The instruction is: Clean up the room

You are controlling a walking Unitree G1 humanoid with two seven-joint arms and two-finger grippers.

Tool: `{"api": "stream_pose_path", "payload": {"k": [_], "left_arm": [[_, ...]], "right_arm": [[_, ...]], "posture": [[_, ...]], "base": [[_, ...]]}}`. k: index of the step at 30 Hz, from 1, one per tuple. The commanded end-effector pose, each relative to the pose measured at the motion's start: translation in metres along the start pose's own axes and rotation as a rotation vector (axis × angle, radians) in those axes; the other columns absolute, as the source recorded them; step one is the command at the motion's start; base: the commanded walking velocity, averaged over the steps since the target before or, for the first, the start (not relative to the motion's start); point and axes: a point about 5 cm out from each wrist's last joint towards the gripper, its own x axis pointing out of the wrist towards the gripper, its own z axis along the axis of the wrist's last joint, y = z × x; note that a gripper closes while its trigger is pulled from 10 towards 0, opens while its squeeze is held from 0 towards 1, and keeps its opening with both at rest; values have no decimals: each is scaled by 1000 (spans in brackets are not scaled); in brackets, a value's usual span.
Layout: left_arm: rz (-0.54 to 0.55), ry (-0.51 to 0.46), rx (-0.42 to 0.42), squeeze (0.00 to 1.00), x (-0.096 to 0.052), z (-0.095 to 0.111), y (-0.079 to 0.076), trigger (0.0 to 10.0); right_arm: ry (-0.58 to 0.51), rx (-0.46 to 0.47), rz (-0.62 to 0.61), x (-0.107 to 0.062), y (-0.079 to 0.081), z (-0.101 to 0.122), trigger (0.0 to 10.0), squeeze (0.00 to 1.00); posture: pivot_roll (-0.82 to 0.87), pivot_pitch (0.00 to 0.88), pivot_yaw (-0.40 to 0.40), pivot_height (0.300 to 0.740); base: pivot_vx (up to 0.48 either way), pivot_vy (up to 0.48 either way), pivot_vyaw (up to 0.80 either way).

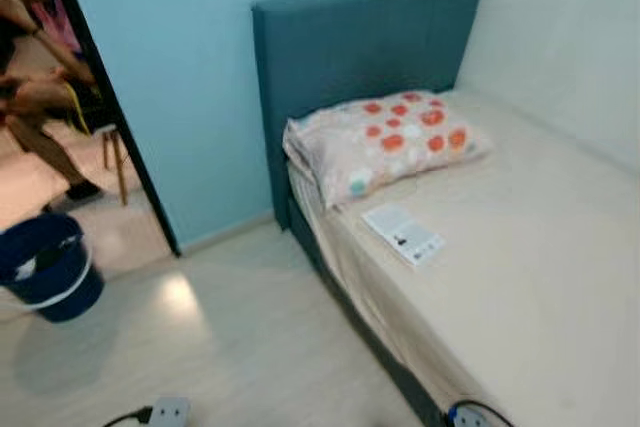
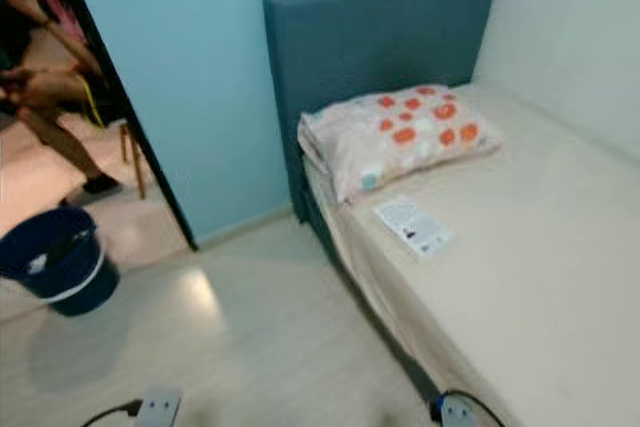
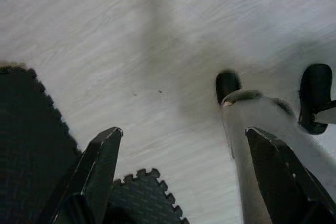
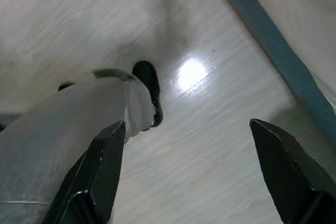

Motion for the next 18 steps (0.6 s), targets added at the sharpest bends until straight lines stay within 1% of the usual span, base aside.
{"api": "stream_pose_path", "payload": {"k": [1,18], "left_arm": [[2,12,11,0,-1,-4,2,10000],[3,15,14,0,-1,-5,4,10000]], "right_arm": [[17,-1,3,0,2,-5,10000,0],[17,1,3,0,4,-5,10000,0]], "posture": [[-139,42,-6,740],[-139,41,-3,740]], "base": [[-394,0,0],[-399,0,0]]}}
